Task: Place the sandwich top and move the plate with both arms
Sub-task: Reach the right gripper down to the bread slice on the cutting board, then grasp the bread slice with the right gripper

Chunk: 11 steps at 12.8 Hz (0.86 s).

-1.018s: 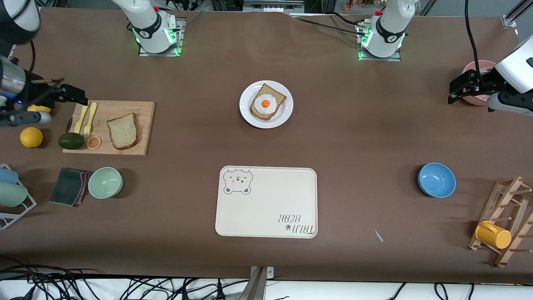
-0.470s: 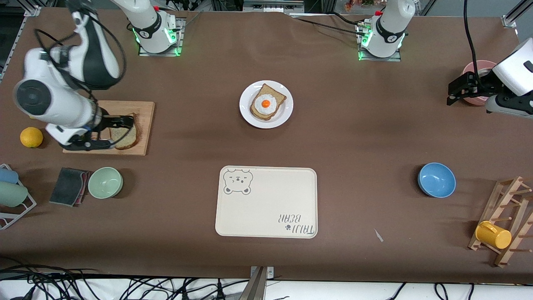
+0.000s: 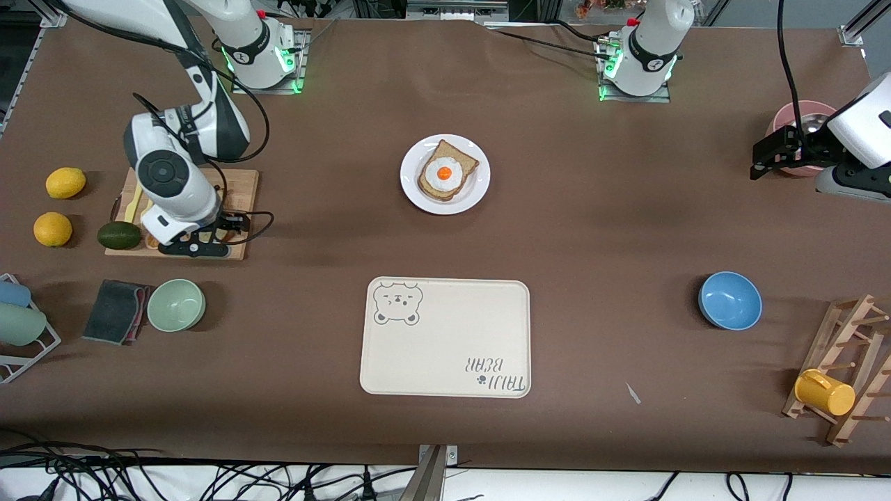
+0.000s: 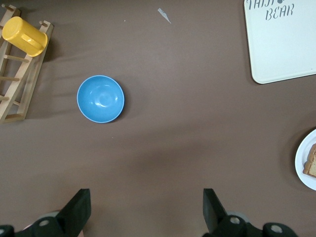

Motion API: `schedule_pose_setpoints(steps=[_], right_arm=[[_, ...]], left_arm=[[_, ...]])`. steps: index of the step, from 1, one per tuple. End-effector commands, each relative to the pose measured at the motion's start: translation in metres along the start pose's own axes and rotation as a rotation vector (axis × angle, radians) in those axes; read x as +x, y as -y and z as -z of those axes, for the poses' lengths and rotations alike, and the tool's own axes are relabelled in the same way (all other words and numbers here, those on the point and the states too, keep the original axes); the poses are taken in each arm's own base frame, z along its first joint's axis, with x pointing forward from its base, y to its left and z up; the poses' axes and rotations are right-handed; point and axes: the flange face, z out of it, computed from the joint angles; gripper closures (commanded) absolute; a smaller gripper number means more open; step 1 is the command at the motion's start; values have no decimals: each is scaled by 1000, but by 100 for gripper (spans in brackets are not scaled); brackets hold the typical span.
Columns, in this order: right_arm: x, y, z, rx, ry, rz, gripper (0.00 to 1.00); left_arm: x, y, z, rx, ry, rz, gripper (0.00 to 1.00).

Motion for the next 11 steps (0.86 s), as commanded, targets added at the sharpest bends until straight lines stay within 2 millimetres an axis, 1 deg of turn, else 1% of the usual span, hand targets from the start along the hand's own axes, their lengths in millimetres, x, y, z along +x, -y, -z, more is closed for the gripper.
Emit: schedule_pose_setpoints(steps=[1,2,3,5,7,8,9,10,11], right_arm=[[-5,5,-17,-22,-16,-16,39],[-3,6,-20,-32,-29,-15,42],[-5,8,-30,-37,-15,-42,45],[-6,11,-35,-76,-25,-48,46],[-8,14,-47,-101,-18,-57,47],[-8,14,-47,-102,-18,-57,48],[-8,14,-50,-104,-14,-58,52],[-9,15,-53,-106,-9,-62,59],[-9,15,-53,-106,-9,-64,72]], left_arm=[[-2,2,6,25,-4,12,0],[-3,5,6,28,-5,15,0],[-3,6,6,27,-7,18,0],[-2,5,7,26,-11,17,0],[-2,5,8,26,-13,17,0],[-2,5,8,25,-13,16,0],[-3,7,10,25,-16,19,0],[-3,9,9,25,-16,24,0],[-3,11,8,30,-12,28,0]])
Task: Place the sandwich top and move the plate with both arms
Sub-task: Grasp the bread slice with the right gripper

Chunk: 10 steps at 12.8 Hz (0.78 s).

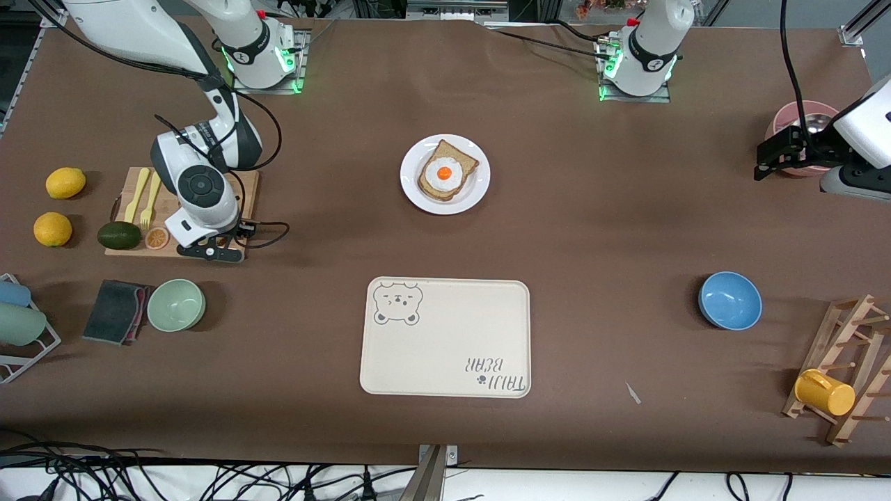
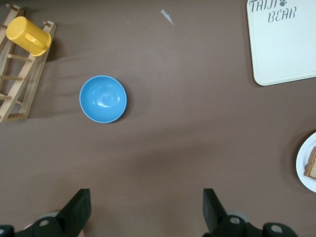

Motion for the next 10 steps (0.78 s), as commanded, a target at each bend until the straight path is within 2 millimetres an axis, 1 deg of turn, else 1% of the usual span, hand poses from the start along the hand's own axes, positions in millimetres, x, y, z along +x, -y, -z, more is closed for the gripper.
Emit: schedule_pose_setpoints(steps=[1,2,5,6,8,10], right_arm=[[-5,2,-5,-8,-11,-8,95],[-5,4,-9,-9,-6,-15,100],[-4,5,-8,-10,-8,-10,100],[-3,4,-5,-11,-12,-6,100],[3,1,3,-11,-26,3,100],[13,-4,16,-34,-16,-4,100]], left_arm=[[-1,4,6,29,-7,13,0],[-1,4,6,25,-8,15,0],[-2,5,7,25,-9,15,0],[-2,7,7,26,-9,19,0],[-3,7,18,30,-33,20,0],[-2,6,18,29,-33,15,0]])
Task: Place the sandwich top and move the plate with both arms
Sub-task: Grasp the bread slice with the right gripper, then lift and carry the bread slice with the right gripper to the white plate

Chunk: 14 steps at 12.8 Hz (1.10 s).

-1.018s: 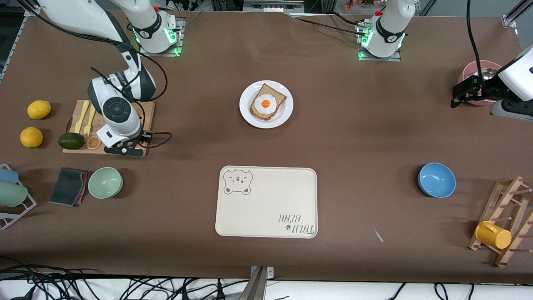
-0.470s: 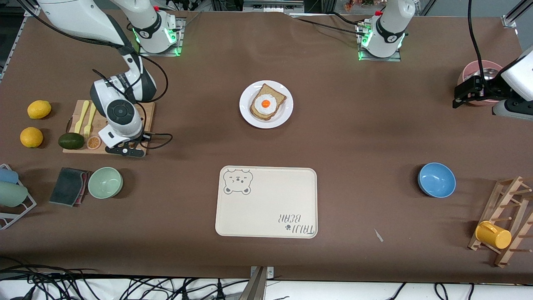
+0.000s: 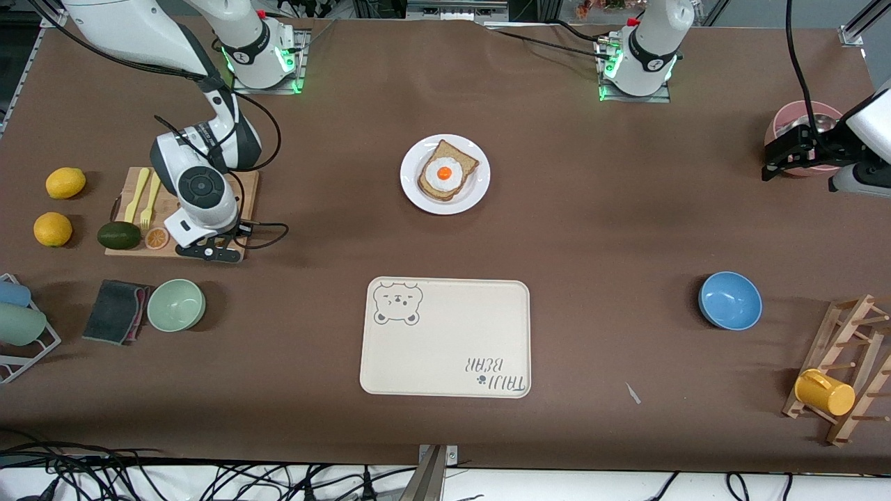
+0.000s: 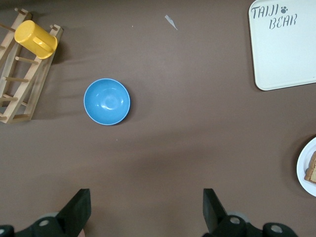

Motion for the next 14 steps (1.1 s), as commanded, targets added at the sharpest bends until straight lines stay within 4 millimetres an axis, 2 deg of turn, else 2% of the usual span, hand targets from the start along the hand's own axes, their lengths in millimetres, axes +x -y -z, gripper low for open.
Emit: schedule_pose_setpoints(steps=[1,5,9,11,12,14], right_arm=[[13,1,20,-41,4,14,100],[26,21,60,-53,29,13,100],[41,60,135,8,117,-33,100],[35,91,164,83,167,-62,100],[30,107,172,116,185,-105,100],[4,166,197,150,197,-175,100]], left_arm=[[-1,1,9,24,-12,-1,0],[-1,2,9,19,-13,-5,0],[-3,16,10,-40,-24,28,0],[-3,15,10,-38,-23,29,0],[-3,15,10,-34,-22,33,0],[-3,16,10,-25,-21,37,0]])
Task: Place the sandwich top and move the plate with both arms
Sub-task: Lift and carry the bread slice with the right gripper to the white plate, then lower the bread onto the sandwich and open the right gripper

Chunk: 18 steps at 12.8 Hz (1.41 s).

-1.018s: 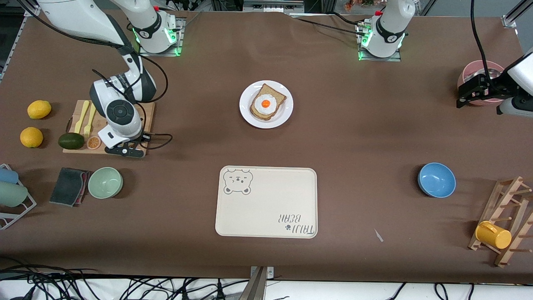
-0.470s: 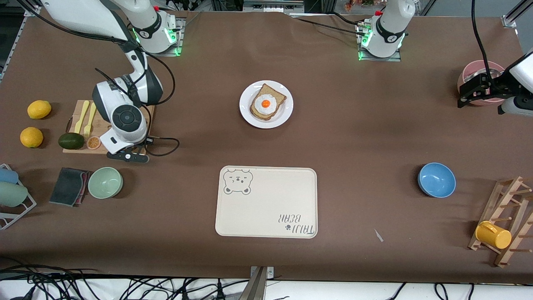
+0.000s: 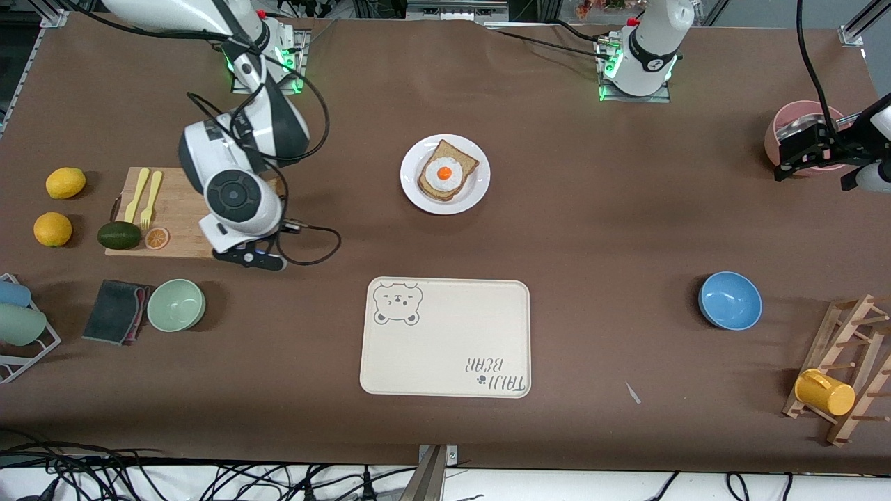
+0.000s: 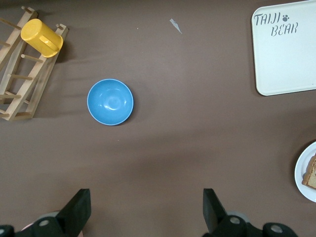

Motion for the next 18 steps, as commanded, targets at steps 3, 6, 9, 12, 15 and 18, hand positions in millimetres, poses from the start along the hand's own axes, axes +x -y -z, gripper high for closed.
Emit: schedule_pose_setpoints(steps=[3,6,9,12,15,18], right_arm=[[-71,125,12,46,99,-197,100],[-93,178,25,126,172,-339,100],[-125,221,19,153,239,-432,100],[-130,239,-18,126,288,-472,100],[-129,254,-31,180,304,-528,100],[-128,266,-44,219,296,-556,100]], left_arm=[[-1,1,6,-10,-8,9,0],[-1,2,6,-10,-8,12,0],[-1,1,6,-6,-9,9,0],[0,0,6,22,-7,5,0],[0,-1,6,19,-6,4,0],[0,0,6,21,-5,6,0]])
